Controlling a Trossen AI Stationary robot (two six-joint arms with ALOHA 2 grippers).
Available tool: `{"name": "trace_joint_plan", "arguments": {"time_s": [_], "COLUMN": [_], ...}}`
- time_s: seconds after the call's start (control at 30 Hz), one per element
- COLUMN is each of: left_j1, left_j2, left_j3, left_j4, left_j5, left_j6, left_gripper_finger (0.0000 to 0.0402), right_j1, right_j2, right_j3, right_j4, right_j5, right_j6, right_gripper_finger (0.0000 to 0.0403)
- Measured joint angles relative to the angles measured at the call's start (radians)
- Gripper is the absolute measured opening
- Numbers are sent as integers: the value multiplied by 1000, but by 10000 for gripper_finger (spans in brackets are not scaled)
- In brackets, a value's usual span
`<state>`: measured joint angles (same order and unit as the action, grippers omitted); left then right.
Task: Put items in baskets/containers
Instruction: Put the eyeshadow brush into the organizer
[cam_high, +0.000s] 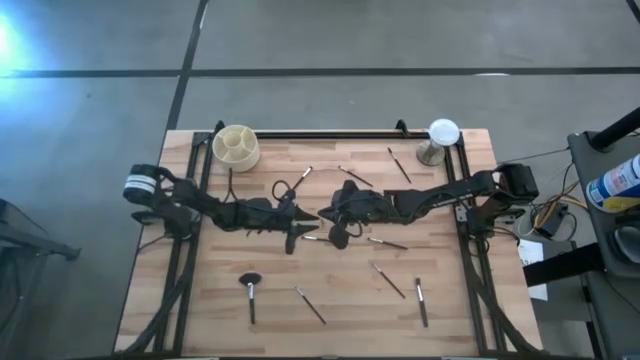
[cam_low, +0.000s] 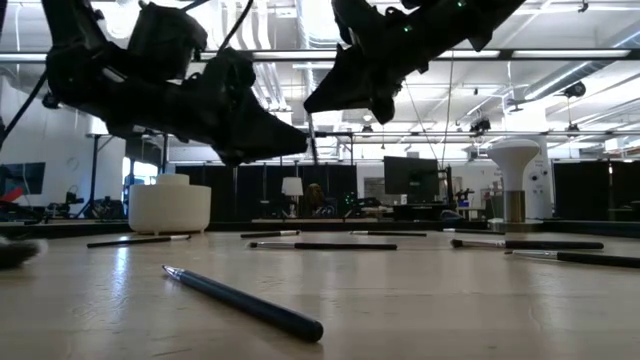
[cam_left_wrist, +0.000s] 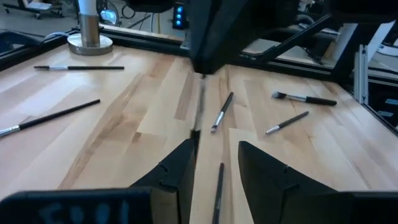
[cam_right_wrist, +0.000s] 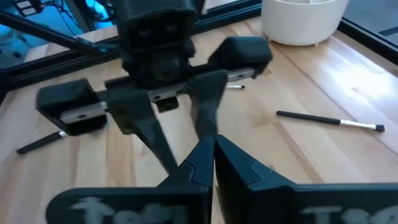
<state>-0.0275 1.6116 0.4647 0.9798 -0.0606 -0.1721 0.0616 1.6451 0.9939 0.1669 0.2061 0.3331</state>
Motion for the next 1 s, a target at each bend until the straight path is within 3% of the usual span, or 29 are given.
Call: {"name": "trace_joint_plan", "arguments": {"time_s": [0.57, 0.67, 0.8, 1.0], "left_j1": [5, 6, 6, 14], "left_j2": [23, 23, 22, 4], "left_j3": [28, 26, 25, 23], "left_j4": [59, 55, 56, 30], "left_j5": [-17, -16, -9, -20], "left_j6": [25, 37, 58, 60], "left_gripper_finger": [113, 85, 18, 11], "right_j1": [22, 21, 21, 21], "right_j2": [0, 0, 0, -26], "right_j3": [0, 0, -1, -2], "right_j4": [29, 29, 32, 21], "right_j5": [-5, -5, 1, 4], "right_j6": [-4, -5, -15, -33], "right_gripper_finger": [8, 8, 8, 22]}}
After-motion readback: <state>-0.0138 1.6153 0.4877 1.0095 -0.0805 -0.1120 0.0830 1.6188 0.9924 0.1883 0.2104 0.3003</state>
